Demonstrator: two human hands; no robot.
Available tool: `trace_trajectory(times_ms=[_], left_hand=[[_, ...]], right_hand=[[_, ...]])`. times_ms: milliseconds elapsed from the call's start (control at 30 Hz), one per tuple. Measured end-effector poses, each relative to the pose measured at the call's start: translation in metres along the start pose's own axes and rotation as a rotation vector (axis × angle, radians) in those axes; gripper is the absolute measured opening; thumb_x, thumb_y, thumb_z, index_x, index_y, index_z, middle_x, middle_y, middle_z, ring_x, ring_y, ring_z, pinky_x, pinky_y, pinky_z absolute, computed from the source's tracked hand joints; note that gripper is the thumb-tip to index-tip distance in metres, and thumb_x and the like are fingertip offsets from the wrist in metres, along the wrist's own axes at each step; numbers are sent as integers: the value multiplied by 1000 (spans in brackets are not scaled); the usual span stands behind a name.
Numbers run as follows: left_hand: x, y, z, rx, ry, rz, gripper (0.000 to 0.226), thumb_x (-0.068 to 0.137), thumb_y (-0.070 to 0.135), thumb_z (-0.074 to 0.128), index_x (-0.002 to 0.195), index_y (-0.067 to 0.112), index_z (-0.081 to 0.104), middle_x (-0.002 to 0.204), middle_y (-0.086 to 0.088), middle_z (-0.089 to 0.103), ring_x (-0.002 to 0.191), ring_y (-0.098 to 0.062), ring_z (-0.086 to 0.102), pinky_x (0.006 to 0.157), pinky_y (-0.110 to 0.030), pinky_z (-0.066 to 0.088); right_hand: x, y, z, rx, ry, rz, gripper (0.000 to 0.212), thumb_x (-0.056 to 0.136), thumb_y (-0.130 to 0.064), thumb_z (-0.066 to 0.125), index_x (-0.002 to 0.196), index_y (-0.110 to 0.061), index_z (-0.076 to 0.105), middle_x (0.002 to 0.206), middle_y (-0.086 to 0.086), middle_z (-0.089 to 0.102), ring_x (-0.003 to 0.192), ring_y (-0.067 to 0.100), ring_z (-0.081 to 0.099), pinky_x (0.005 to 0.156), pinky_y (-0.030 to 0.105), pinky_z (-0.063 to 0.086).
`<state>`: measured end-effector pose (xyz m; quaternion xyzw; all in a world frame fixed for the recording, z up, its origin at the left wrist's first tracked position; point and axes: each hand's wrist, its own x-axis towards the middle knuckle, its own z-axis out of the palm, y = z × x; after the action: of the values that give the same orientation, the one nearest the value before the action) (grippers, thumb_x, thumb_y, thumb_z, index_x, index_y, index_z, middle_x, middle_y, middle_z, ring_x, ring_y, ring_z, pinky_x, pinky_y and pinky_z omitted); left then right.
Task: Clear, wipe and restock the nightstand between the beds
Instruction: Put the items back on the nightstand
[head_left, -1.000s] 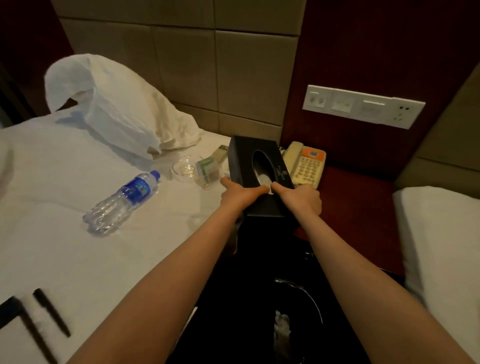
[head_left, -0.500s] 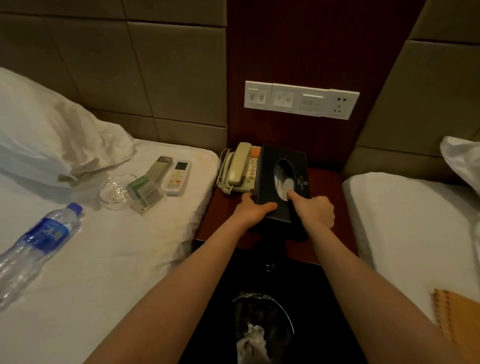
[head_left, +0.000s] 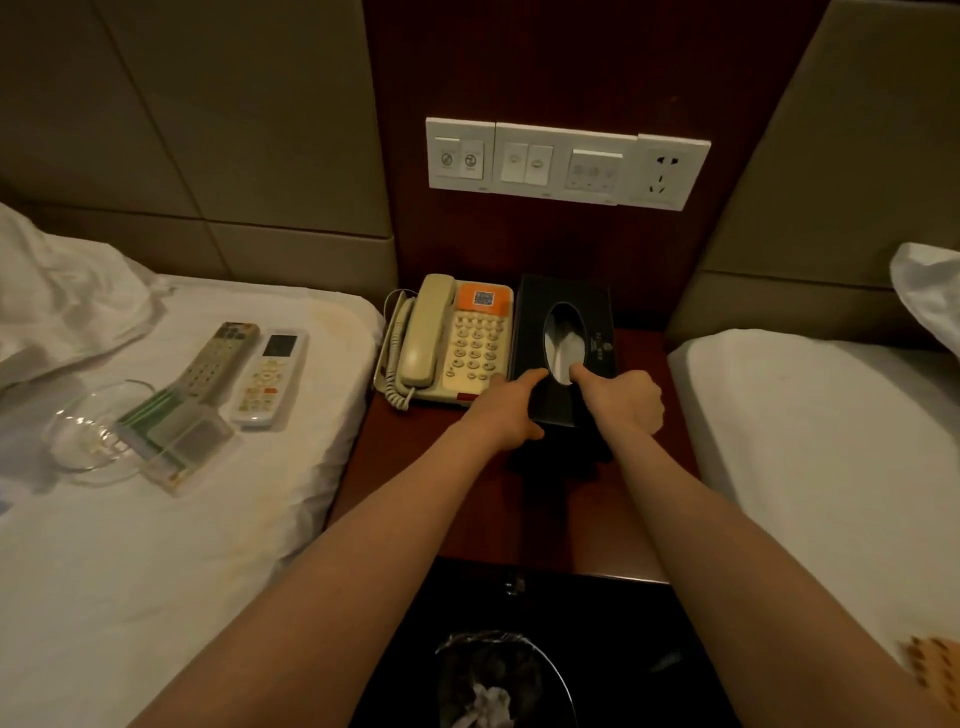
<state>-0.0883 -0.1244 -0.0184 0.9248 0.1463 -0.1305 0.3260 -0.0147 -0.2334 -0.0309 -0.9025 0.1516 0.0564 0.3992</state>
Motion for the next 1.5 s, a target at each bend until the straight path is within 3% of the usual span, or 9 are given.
trace_trajectory(times_ms=[367,533,667,833,933,1100,1233,1400,1500], left_hand=[[47,-9,24,67,23,-1,77,87,15,64,148,37,21,138,-15,35,124,-31,44,106,-38,40],[62,-10,18,58,43,3,79,84,10,66,147,35,25,135,-14,44,115,-29,52,100,-40,46],[67,-13,16,70,60,5,79,84,10,66,147,34,25,133,-14,47,115,-28,52,100,-39,45],[63,-9,19,212,93,-10,75,90,17,60,149,34,17,136,-19,34,122,-32,42,107,-38,37],[59,-5,19,371,88,-29,74,92,22,58,149,38,13,138,-19,32,126,-34,39,104,-40,37],[48,3,4,654,12,-93,84,90,34,59,149,39,1,150,-16,19,138,-35,24,110,-47,25],[28,-16,1,458,40,-145,79,92,24,54,150,37,2,150,-15,22,135,-35,29,109,-50,27],[-8,-45,-21,65,123,-226,72,85,17,56,147,34,24,147,-14,34,132,-34,38,109,-49,34],[-41,-55,-30,-51,202,-227,63,86,12,54,144,24,35,145,-13,41,131,-31,41,109,-40,36]], right_hand=[[46,9,28,-94,-5,-19,52,74,-54,68,89,-4,63,86,9,63,70,23,55,53,26,38],[55,0,33,-101,4,-45,53,76,-52,68,97,-3,60,99,11,65,91,29,64,62,30,41],[57,-3,36,-95,1,-61,55,76,-52,68,100,-4,60,103,11,65,94,29,64,64,31,44],[54,-3,35,-148,-10,-75,54,78,-52,66,103,-4,60,105,11,65,95,28,63,63,30,41],[52,-12,27,-342,-84,-108,56,85,-55,55,106,-4,59,106,11,63,95,27,62,65,30,41],[44,-35,7,-604,-137,-223,53,97,-47,36,117,-3,56,109,14,58,98,29,58,81,36,48],[28,-32,8,-597,-238,-282,42,90,-30,55,125,-7,53,124,14,54,113,31,53,91,41,49],[-14,-28,6,-559,-334,-406,45,92,-31,53,130,-7,47,131,16,49,118,32,50,96,42,47],[-47,-31,6,-438,-425,-472,43,93,-27,53,130,-6,49,131,15,51,119,30,51,92,35,47]])
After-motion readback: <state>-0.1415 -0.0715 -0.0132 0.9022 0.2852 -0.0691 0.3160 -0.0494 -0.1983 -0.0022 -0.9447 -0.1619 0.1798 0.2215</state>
